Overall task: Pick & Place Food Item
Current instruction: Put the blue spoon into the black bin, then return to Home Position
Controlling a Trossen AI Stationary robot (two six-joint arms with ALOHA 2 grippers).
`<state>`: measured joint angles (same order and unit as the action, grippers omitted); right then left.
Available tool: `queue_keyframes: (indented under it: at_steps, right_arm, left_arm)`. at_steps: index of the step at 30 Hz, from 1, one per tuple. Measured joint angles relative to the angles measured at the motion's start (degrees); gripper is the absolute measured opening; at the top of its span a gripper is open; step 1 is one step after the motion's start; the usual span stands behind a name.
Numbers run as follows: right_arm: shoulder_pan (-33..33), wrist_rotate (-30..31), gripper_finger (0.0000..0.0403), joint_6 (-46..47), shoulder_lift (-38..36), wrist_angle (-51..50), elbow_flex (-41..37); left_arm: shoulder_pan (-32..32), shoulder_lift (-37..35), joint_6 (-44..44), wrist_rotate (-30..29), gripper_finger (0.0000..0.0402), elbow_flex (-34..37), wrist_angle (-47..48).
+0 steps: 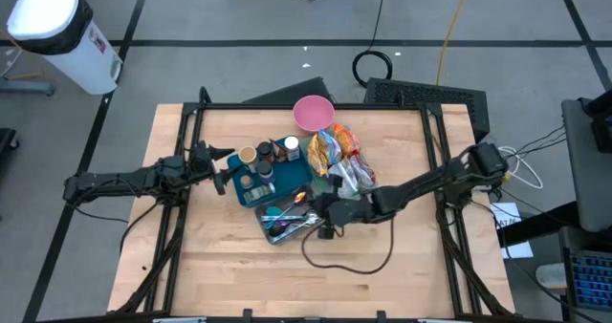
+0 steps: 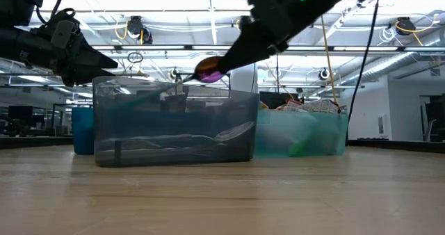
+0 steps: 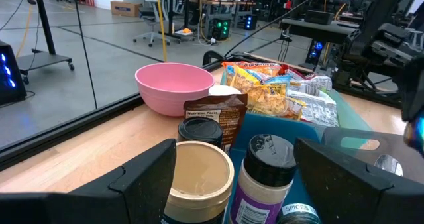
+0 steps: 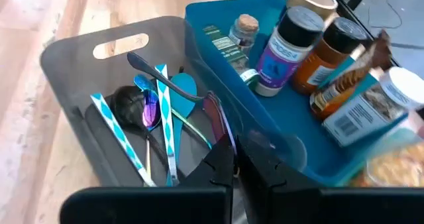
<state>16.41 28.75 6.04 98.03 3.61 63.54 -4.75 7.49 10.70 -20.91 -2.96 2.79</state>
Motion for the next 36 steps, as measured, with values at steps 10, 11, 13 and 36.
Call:
queue_keyframes:
  at_steps: [10, 11, 13, 36]
  right_arm:
    - [-2.3, -3.4, 0.0029, -2.3, 3.2, -0.7, 2.6]
    - [-2.5, -4.8, 0.0039, -2.2, 3.2, -0.9, 2.6]
    - [-2.7, -6.4, 0.0065, -2.2, 3.2, -0.9, 2.6]
    - [7.1, -6.5, 0.0214, 3.5, -40.0, -41.2, 2.4]
  left_arm:
    - [0.0, 0.0, 0.0, 0.0, 0.0308, 0.0, 0.0]
    - [0.0, 0.0, 0.0, 0.0, 0.0308, 0.0, 0.0]
    - [0.0, 0.0, 0.0, 0.0, 0.0308, 0.0, 0.0]
    - [0.0, 0.0, 0.0, 0.0, 0.0308, 0.0, 0.0]
